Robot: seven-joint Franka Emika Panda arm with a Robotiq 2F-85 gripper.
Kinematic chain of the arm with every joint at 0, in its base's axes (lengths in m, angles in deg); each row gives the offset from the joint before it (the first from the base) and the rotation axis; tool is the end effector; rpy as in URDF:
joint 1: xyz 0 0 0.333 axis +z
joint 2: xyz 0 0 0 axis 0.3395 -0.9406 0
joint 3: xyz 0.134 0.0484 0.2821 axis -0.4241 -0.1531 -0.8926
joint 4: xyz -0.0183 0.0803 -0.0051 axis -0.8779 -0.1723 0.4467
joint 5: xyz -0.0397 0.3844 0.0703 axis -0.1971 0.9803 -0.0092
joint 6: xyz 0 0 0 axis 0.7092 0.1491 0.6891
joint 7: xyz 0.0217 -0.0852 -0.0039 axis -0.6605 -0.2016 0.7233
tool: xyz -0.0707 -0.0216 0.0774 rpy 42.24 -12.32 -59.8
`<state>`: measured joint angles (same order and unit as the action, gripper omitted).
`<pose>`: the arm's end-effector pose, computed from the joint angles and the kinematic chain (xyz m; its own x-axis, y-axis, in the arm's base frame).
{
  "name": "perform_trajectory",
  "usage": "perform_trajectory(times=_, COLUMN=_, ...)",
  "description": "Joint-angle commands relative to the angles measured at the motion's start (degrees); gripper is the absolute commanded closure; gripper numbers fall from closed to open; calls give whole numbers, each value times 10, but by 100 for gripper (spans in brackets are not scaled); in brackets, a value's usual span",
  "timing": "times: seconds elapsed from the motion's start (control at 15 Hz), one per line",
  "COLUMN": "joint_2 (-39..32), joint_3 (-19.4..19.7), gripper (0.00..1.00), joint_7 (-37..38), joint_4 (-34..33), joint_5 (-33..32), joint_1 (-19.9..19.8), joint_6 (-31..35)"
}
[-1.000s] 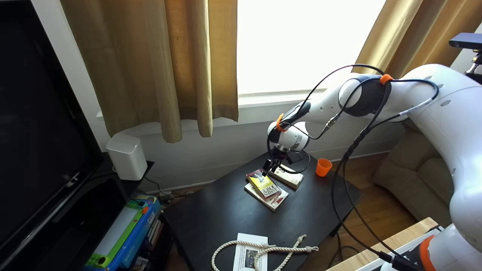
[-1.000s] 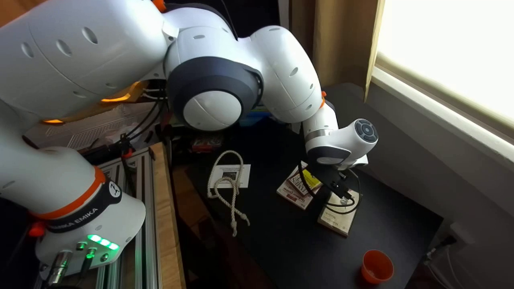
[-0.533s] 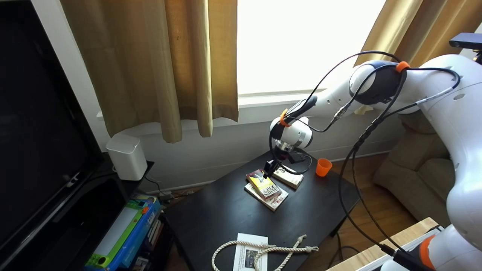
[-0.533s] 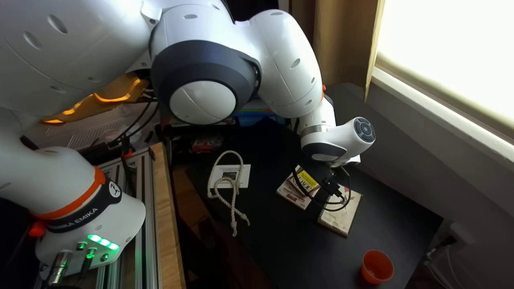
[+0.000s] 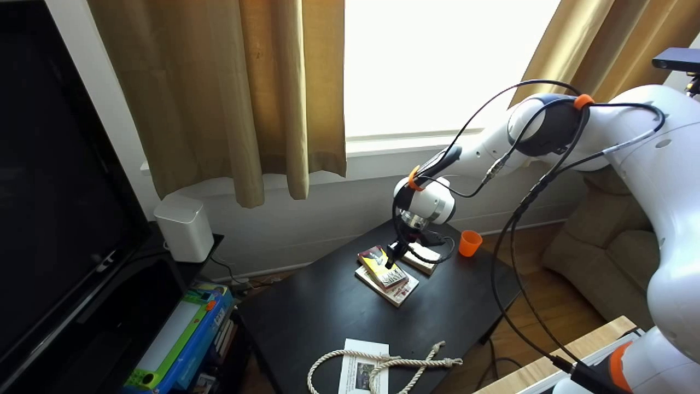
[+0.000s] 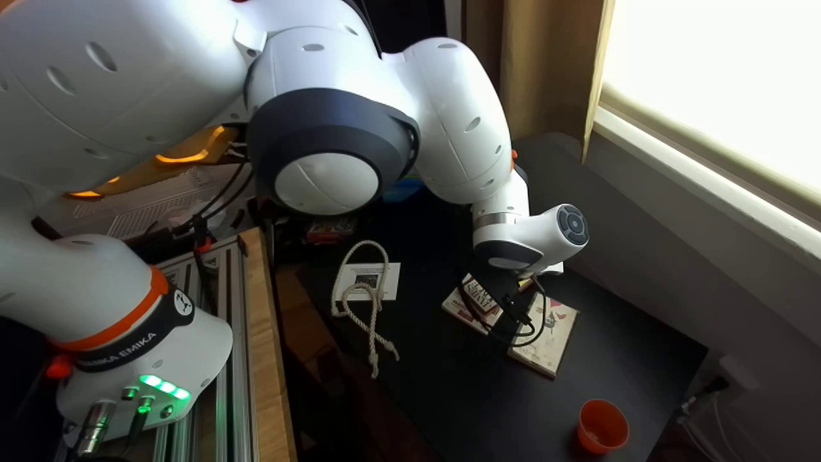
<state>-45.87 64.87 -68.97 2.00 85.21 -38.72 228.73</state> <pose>0.5960 -0.0156 -0.0927 0.9247 0.3801 0.0201 0.3374 -0.7943 -0.5053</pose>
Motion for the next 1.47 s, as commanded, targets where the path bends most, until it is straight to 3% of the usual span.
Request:
perform_trajectory(times=0.0, joint_2=-22, joint_3=-11, gripper=100, joint_7=8, joint_4=1, joint_5=9, joint_1=-7, joint_6=29)
perform_trajectory(times=0.33, joint_2=-50, joint_3=-34, gripper=100, joint_7=13, joint_4=-3, joint_5=22, joint_1=-15, joint_6=63)
perform_trajectory(times=0.8, joint_2=-66, joint_3=-15, gripper=100, joint_7=39, joint_4=-11, joint_5=1, joint_1=4, joint_6=64)
perform_trajectory(times=1.4, joint_2=-50, joint_3=7, gripper=100, joint_7=72, joint_4=-4, joint_5=-30, joint_1=17, joint_6=4)
